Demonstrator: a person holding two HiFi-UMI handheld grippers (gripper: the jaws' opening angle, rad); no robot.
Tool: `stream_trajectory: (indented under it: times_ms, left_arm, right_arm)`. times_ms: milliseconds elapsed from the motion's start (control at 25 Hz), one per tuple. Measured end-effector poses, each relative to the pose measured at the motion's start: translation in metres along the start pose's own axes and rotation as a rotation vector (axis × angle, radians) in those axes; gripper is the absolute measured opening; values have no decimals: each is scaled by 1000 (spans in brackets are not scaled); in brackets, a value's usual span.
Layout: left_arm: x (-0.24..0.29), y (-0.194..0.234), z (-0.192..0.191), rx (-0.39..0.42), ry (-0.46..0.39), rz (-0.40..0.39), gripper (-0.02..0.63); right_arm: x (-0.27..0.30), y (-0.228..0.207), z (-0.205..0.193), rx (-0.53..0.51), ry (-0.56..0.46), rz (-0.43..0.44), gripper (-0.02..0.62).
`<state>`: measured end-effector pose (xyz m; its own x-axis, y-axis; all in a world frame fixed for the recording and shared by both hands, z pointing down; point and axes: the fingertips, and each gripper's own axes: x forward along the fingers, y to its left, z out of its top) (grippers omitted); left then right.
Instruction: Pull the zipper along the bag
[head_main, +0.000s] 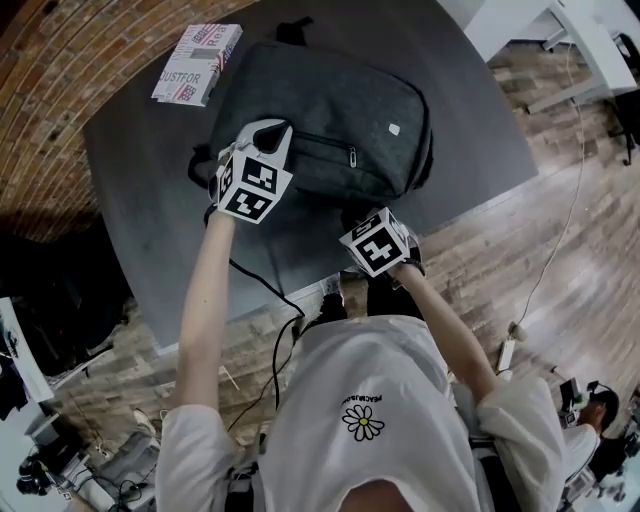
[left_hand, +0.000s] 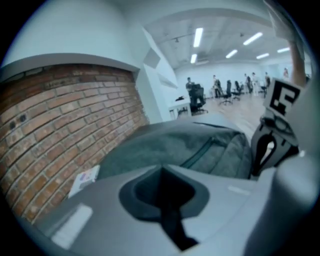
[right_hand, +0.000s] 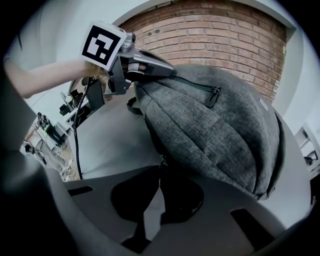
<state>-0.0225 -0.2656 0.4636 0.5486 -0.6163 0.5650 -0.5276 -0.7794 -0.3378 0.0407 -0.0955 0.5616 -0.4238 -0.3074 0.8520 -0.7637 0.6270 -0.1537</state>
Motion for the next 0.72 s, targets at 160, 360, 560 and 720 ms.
stream_trajectory:
  times_ms: [160,360,560,720]
  left_arm:
    - [1,2,-1,-15,-8,-7,0]
    - [2,2,-3,-22,-15,-9,0]
    - [2,1,-3,-25,-17,-10,0]
    - [3,2,-2,-21,-23,-8,0]
  right_arm:
    - [9,12,14,24,-8,-6,11]
    - [24,25,42,70,-27,-51,14]
    - [40,39,70,6,-20,-51,18]
    - [51,38,70,17,-21,-50,18]
